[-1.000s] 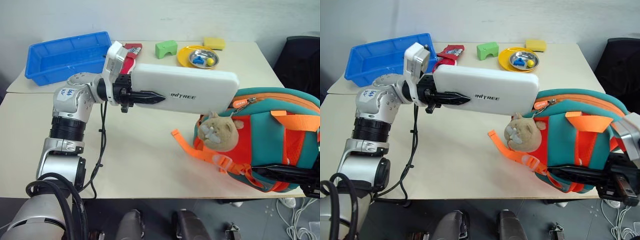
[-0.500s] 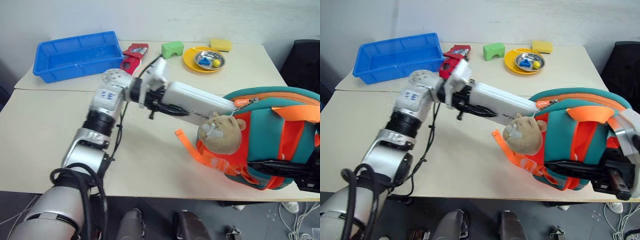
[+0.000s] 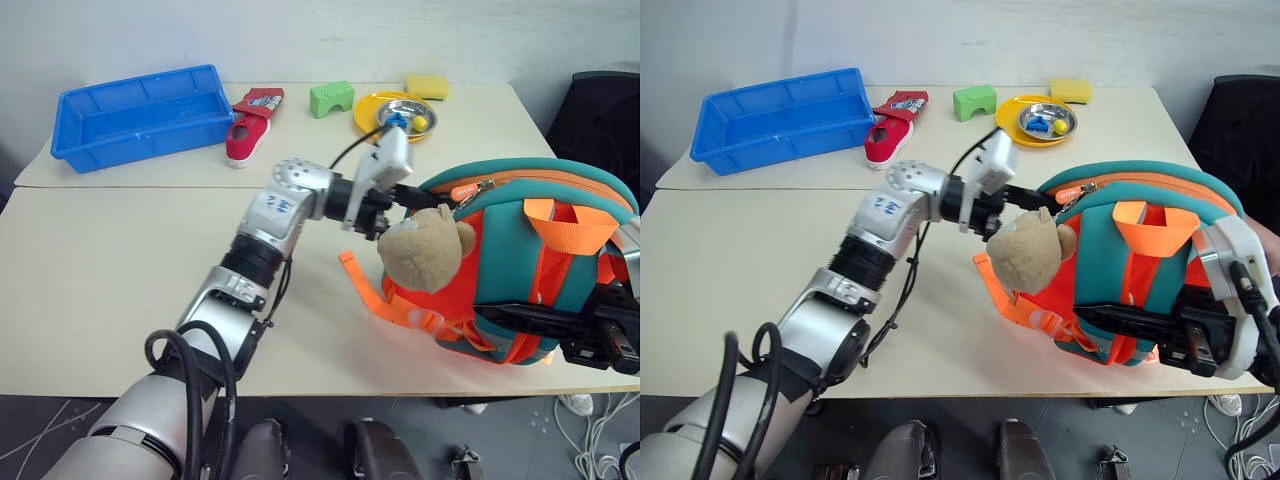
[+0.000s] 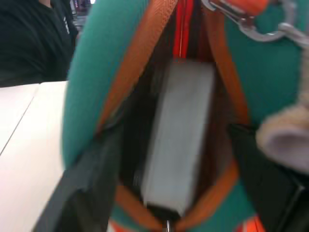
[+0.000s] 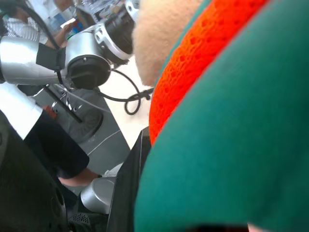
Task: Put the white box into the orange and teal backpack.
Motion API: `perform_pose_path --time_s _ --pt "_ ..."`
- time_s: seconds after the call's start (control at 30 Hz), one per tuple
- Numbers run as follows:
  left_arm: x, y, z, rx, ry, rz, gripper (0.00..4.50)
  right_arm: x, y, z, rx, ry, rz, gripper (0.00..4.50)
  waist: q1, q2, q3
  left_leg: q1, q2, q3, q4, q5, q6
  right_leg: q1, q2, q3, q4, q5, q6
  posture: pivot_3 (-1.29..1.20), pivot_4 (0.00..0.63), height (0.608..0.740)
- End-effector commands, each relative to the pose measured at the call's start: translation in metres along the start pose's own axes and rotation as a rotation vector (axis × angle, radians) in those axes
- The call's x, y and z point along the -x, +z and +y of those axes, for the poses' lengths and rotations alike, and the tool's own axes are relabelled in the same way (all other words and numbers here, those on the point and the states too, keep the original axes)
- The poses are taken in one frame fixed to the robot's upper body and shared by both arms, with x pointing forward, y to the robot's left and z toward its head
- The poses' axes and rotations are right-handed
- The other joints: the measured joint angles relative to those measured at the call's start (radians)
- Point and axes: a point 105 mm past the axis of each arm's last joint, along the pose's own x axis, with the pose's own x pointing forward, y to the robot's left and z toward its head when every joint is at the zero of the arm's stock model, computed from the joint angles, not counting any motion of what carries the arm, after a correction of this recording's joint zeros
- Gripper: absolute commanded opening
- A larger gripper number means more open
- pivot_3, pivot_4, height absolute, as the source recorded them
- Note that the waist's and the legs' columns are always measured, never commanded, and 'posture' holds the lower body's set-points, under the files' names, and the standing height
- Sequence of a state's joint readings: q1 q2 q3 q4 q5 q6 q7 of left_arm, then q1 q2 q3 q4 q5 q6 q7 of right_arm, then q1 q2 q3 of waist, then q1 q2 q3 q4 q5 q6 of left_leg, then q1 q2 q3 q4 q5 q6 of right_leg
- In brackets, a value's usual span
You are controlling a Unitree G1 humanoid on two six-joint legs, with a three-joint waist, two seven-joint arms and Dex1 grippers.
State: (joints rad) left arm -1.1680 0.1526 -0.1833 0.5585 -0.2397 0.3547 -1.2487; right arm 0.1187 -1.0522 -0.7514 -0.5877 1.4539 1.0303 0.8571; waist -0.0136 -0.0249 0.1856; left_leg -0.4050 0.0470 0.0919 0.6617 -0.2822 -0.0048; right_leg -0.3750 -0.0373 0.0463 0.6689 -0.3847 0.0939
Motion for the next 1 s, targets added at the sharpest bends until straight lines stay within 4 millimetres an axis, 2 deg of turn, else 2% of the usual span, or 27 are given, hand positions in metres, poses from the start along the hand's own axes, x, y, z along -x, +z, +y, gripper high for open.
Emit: perform_pose_path --time_s 0.03,0.17,0.23,0.3,0.4,0.57,0.7,0.9,1.0 --pt "0.026 0.015 -0.003 -0.032 0.008 -0.039 4.47 0.0 0.004 0.003 0.037 -0.008 -0.025 0.0 0.001 0.0 0.0 0.0 0.0 0.0 0.0 0.0 0.0 0.0 0.0 0.0 0.0 0.0 0.0 0.0 0.15 0.74" --pt "0.06 0.025 -0.008 -0.001 0.014 -0.088 4.47 -0.001 0.0 0.003 0.031 -0.018 -0.026 0.0 0.007 0.0 0.0 0.0 -0.001 0.0 0.001 0.0 0.0 0.0 -0.002 0.0 0.0 0.0 0.0 0.0 0.15 0.74" --pt "0.075 0.041 -0.019 0.059 -0.05 -0.162 4.47 -0.001 -0.002 0.002 0.027 -0.023 -0.023 0.0 0.009 0.0 0.0 0.0 -0.001 0.0 0.001 0.0 0.0 0.0 -0.002 0.0 0.0 0.0 0.0 0.0 0.15 0.74" --pt "0.076 0.055 -0.038 0.083 -0.149 -0.196 4.47 -0.001 -0.003 0.002 0.022 -0.026 -0.026 0.0 0.009 0.0 0.0 -0.001 -0.001 0.0 0.001 0.0 0.0 0.0 -0.002 -0.001 0.001 0.0 0.0 0.0 0.15 0.74" --pt "0.059 0.051 -0.053 0.035 -0.195 -0.138 4.47 -0.001 -0.002 0.002 0.02 -0.026 -0.029 0.0 0.015 0.0 0.0 -0.001 -0.001 -0.001 0.001 0.0 0.0 0.001 -0.003 -0.001 0.0 0.0 0.0 0.0 0.15 0.74" --pt "0.024 0.037 -0.05 0.011 -0.166 -0.066 4.47 -0.003 0.0 0.002 0.021 -0.019 -0.032 0.0 0.013 0.0 0.0 0.001 -0.002 -0.002 0.004 0.0 0.0 0.004 -0.003 -0.001 0.0 0.0 0.001 0.0 0.15 0.74" --pt "0.001 0.015 -0.04 -0.06 -0.079 0.038 4.47 -0.005 0.002 0.005 0.025 -0.005 -0.036 0.0 0.011 0.0 0.0 0.0 -0.002 -0.001 0.003 0.0 0.0 0.003 -0.002 -0.001 -0.001 0.0 0.001 0.0 0.15 0.74" --pt "-0.012 0.011 -0.04 -0.029 -0.06 0.004 4.47 -0.008 0.004 0.009 0.027 0.001 -0.048 0.0 0.012 0.0 0.0 0.0 -0.002 -0.001 0.002 0.0 0.0 0.002 -0.001 0.001 -0.001 0.0 0.001 0.0 0.15 0.74" --pt "-0.011 0.011 -0.037 -0.006 -0.04 -0.01 3.85 -0.008 0.003 0.008 0.023 -0.013 -0.05 0.0 0.014 0.0 0.0 0.0 -0.002 -0.001 0.003 0.0 0.0 0.002 -0.002 0.001 -0.001 0.0 0.001 0.0 0.15 0.74"
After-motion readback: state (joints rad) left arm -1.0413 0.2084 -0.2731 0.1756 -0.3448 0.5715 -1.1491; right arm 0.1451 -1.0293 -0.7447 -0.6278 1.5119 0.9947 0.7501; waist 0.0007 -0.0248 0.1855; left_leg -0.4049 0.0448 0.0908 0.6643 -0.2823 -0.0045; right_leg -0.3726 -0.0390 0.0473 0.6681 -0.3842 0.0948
